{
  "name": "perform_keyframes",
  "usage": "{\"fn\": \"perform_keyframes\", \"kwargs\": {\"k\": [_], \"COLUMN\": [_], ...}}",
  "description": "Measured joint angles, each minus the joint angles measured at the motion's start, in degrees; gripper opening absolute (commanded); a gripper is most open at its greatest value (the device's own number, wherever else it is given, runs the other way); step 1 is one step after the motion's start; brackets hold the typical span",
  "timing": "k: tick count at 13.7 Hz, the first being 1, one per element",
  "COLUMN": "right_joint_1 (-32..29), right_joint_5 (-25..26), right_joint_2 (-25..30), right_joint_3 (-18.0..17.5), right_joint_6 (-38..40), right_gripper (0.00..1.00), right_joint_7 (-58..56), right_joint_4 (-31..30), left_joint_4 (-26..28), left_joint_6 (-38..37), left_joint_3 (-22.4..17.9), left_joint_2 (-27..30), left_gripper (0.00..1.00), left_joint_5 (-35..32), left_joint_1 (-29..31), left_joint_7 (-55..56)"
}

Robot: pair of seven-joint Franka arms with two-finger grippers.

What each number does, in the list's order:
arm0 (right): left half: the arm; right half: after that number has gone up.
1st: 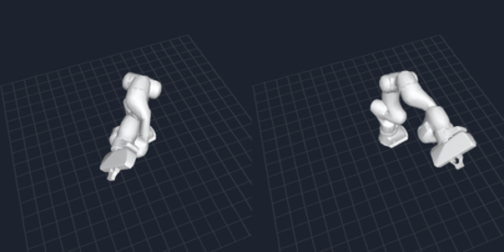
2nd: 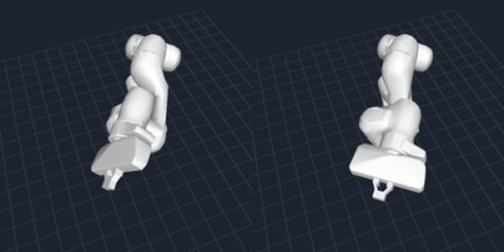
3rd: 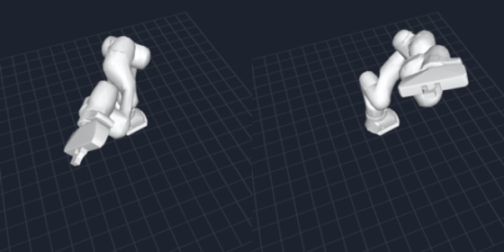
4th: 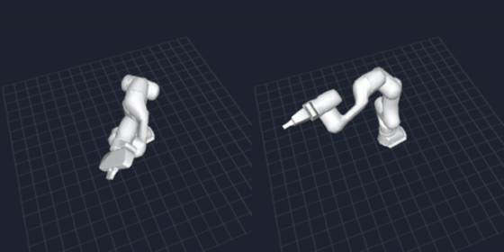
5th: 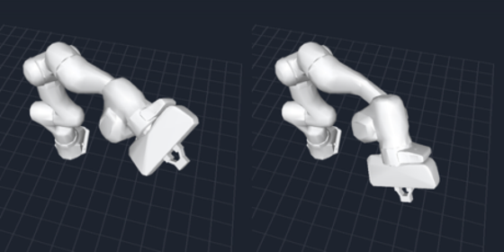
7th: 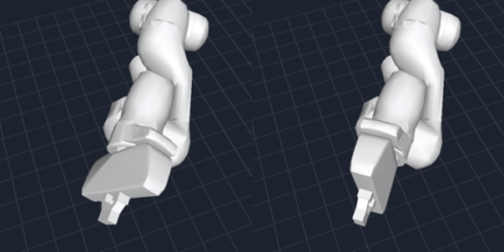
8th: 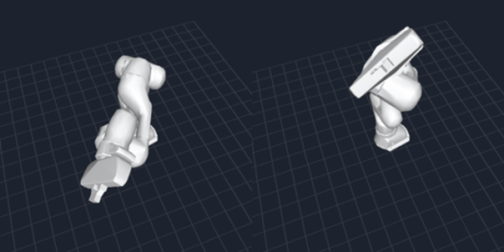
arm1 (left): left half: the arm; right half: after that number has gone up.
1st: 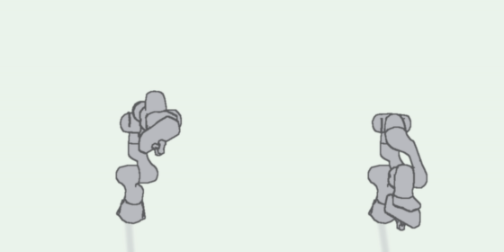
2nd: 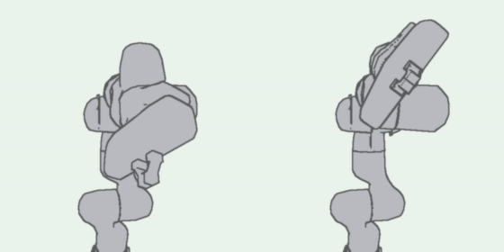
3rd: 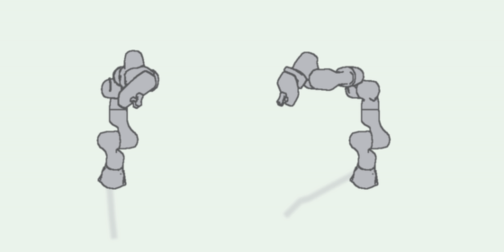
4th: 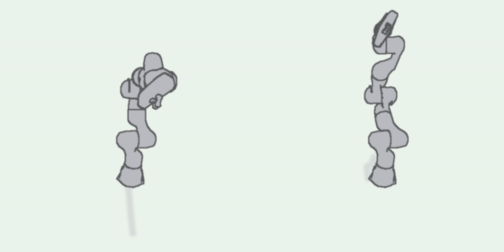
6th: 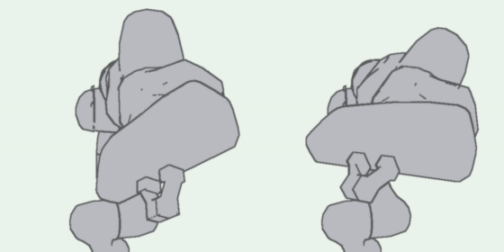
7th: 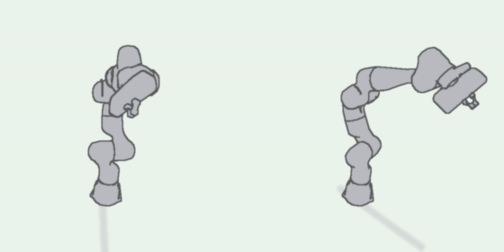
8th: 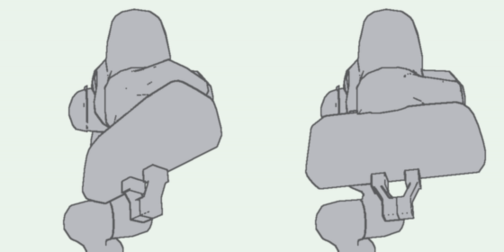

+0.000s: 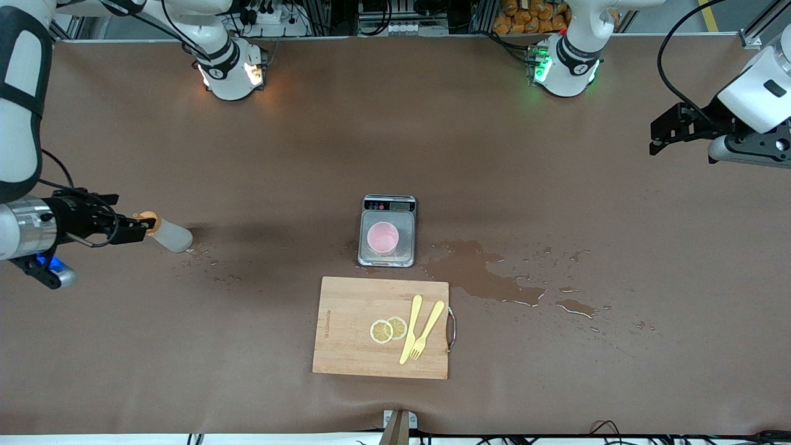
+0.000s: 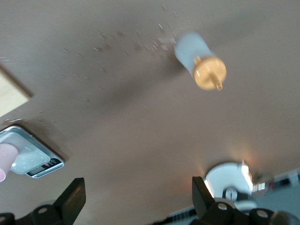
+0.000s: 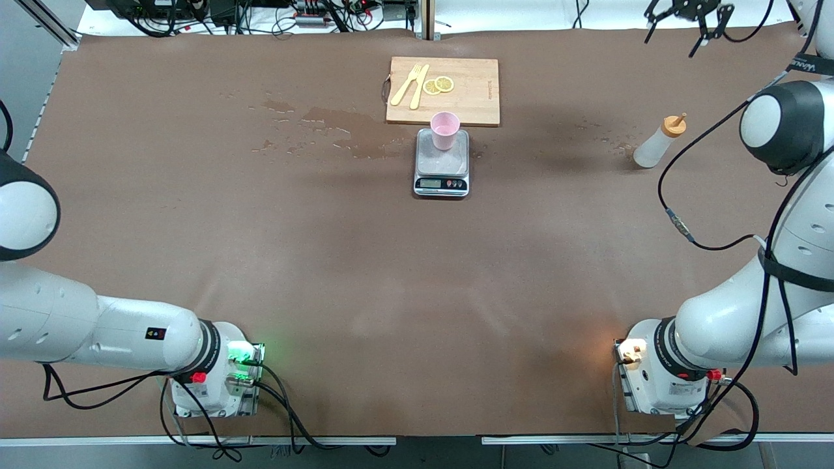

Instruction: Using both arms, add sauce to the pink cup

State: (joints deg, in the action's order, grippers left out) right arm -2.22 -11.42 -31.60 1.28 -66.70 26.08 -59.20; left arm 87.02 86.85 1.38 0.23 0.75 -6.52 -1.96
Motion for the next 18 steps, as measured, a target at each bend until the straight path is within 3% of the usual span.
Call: {"fn": "perform_keyframes", "kwargs": {"k": [3, 8, 10, 13, 18], "right_joint_1": [0.0, 0.0, -0.6, -3.8, -4.0], "right_joint_5": [3.9, 7.3, 8.1, 8.4, 9.4], "right_joint_2": [6.1, 23.4, 28.0, 29.9, 29.9], "right_joint_3": [0.0, 0.0, -0.1, -1.8, -3.1], "right_joint_6": [-4.1, -15.8, -19.4, -21.2, -22.7], "right_gripper": [1.0, 1.0, 1.0, 1.0, 1.0], "right_joint_7": [-11.3, -14.0, -16.2, -19.2, -19.3], "right_joint_4": [-3.5, -22.5, -28.4, -30.8, -30.7], "left_joint_4": [0.0, -0.1, -0.1, -0.1, -0.1], "left_joint_6": [0.2, 0.5, 0.5, 0.6, 1.2], "left_joint_3": [0.0, 0.0, 0.0, 0.1, 0.3], "left_joint_2": [0.0, 0.0, 0.0, 0.0, 0.0], "left_gripper": [1.0, 1.0, 1.0, 1.0, 1.0], "left_joint_5": [0.0, 0.0, 0.0, 0.0, 0.0], "left_joint_1": [0.0, 0.0, 0.0, 0.0, 0.0], "left_joint_7": [0.1, 0.5, 2.0, 3.5, 3.5]}}
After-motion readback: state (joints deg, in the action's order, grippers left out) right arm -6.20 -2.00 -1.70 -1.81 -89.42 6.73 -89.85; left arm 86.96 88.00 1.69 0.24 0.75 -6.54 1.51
